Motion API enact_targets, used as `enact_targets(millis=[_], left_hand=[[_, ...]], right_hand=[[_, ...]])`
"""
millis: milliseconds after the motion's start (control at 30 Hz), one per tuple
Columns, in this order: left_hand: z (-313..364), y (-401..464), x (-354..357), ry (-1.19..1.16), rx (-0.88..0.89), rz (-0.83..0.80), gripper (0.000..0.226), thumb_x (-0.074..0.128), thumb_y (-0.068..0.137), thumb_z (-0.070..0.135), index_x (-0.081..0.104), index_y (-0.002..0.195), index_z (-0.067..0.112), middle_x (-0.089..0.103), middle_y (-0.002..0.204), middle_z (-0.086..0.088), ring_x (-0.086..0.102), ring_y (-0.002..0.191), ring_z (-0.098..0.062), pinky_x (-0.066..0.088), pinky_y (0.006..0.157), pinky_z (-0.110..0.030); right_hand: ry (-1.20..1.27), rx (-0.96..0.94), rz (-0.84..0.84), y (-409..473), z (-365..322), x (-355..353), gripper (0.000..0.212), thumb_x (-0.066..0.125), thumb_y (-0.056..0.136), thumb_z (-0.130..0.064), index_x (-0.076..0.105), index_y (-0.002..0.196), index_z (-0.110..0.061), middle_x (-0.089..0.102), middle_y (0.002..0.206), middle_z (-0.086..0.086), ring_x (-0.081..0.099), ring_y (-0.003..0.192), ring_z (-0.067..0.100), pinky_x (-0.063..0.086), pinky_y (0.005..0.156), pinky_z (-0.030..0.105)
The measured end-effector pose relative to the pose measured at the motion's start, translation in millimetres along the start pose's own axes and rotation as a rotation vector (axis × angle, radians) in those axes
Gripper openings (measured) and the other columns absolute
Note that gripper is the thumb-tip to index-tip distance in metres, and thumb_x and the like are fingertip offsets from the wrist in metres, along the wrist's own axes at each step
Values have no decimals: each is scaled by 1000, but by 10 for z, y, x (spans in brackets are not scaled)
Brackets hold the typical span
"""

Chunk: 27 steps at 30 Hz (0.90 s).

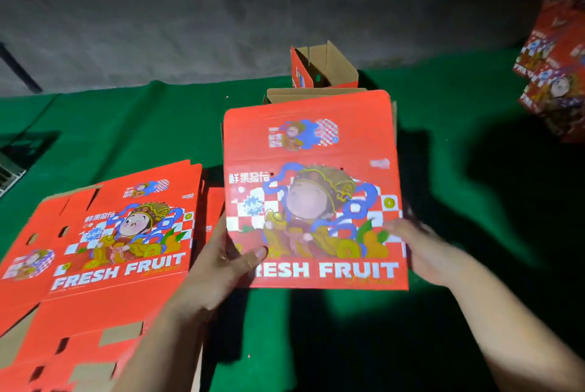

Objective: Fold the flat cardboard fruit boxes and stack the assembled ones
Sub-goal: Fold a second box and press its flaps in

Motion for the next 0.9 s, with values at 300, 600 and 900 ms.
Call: enact_targets(millis=[300, 600, 900], left_hand=[[568, 316, 10, 222, 315, 356, 60, 73, 93, 12, 41, 144, 18, 65, 131, 8, 63, 122, -12, 50, 106, -33], [2025, 1278, 8, 324, 549, 434, 53, 73, 94, 10, 41, 137, 8, 63, 117, 13, 61, 97, 11, 50, 87, -13], [1604, 2192, 113, 509, 105, 270, 52, 69, 92, -1, 45, 137, 7, 63, 91, -2, 62, 66, -3, 48, 59, -7]], right_hand=[[-365, -494, 77, 72, -538, 92, 60, 80, 81, 8, 56, 130, -17, 74, 121, -9, 70, 108, 7, 54, 88, 20], [-344, -901, 266, 224, -2309, -44, 50, 83, 78, -32, 59, 119, -49, 74, 121, -11, 72, 106, 9, 57, 82, 20], [-534, -563, 329, 1304, -2265, -96, 59, 55, 101, -2, 31, 154, -12, 59, 139, 1, 58, 124, 15, 47, 106, 25]])
Point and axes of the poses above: each hand's wrist, its own y-axis towards the middle knuckle, its own x-axis out of the palm, z = x × y, the point moved 7 cm from there along y, towards the middle knuckle
